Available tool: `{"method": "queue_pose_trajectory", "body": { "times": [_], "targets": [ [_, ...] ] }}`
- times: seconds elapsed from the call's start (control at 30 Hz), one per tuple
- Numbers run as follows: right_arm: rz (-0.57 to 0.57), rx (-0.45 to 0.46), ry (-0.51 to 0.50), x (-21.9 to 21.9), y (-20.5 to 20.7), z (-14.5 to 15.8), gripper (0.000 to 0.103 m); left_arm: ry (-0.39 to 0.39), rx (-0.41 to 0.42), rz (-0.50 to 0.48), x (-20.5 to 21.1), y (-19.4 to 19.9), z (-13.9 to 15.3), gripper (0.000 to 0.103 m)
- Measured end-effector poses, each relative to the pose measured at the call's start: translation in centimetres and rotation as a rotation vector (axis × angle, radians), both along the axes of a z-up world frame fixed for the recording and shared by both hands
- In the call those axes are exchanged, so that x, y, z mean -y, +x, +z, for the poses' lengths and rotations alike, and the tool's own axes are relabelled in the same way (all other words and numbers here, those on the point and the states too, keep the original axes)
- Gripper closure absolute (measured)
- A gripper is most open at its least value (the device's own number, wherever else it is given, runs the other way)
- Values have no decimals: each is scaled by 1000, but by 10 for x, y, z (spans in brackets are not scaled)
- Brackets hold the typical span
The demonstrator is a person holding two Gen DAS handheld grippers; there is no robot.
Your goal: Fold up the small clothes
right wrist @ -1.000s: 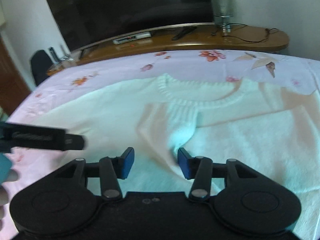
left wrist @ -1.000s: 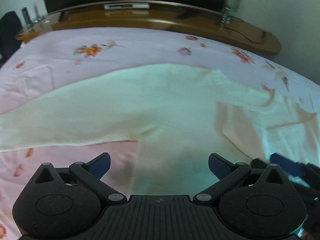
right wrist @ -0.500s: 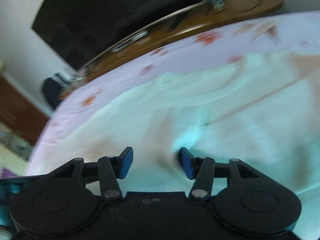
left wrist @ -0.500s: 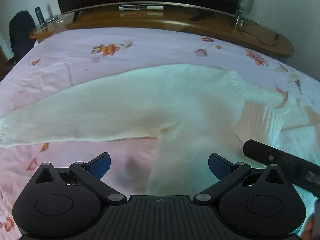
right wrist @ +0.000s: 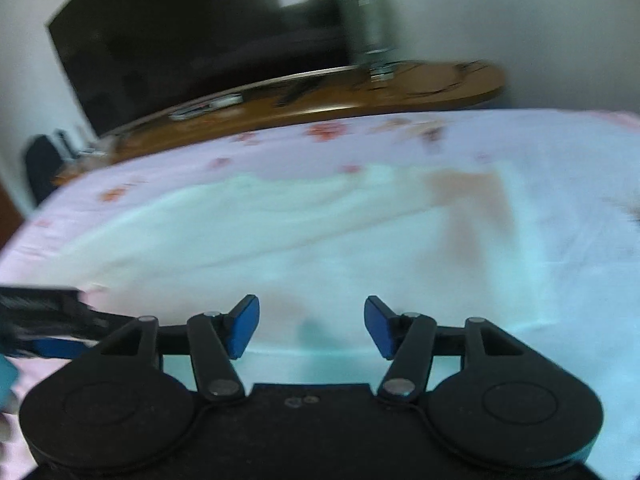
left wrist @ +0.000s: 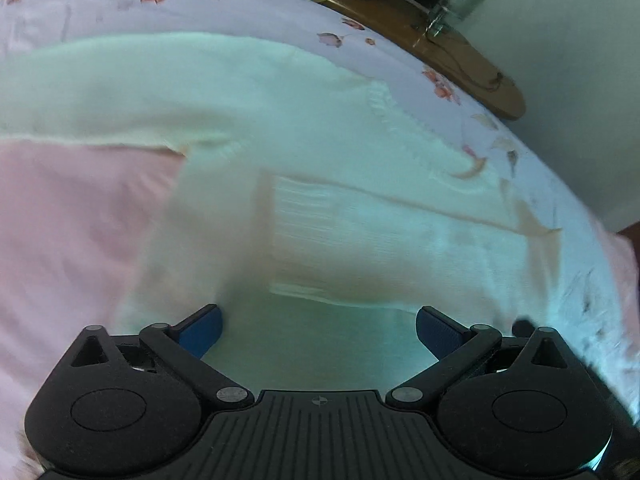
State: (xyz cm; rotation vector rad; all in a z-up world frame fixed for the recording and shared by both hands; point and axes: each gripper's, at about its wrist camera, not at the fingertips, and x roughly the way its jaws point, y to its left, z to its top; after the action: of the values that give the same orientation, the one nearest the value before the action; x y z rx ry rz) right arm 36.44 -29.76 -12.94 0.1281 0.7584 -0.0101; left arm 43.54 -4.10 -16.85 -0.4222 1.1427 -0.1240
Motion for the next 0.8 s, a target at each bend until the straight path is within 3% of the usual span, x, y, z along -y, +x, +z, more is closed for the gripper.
{"method": "queue_pose_trajectory", "body": {
  "times": [0.1,0.3,0.33,0.37,0.43,0.57,0.6,0.63,0.67,0.8],
  "targets": [
    [-86,-3,-95,20,-14,-10,44,-22,15,29,6,0,-3,0],
    [-188,-49,-115,49,-25,-27,43,-47,96,107,13,1,-8,1],
    [-193,-49,-110,50,-25,-28,42,-54,117,117,14,3,-7,14],
    [-196,-50,-101,50,-19,-31,41,-56,136,120,14,5,-7,35],
    [-202,-47,-90,53,-22,-32,41,-109,132,147,9,10,-12,55],
    [-205,-39,-98,54,-21,-37,40,-161,158,192,2,13,-16,56],
    [-206,-38,-102,54,-21,-37,41,-149,172,192,4,13,-15,62],
    [-207,-38,-106,55,-18,-38,41,-131,182,185,7,14,-15,86],
    [-209,-40,-110,56,-17,-39,40,-132,182,182,8,15,-16,95],
    [-203,-42,-129,56,-18,-40,33,-128,246,178,8,20,-1,95]
  ]
}}
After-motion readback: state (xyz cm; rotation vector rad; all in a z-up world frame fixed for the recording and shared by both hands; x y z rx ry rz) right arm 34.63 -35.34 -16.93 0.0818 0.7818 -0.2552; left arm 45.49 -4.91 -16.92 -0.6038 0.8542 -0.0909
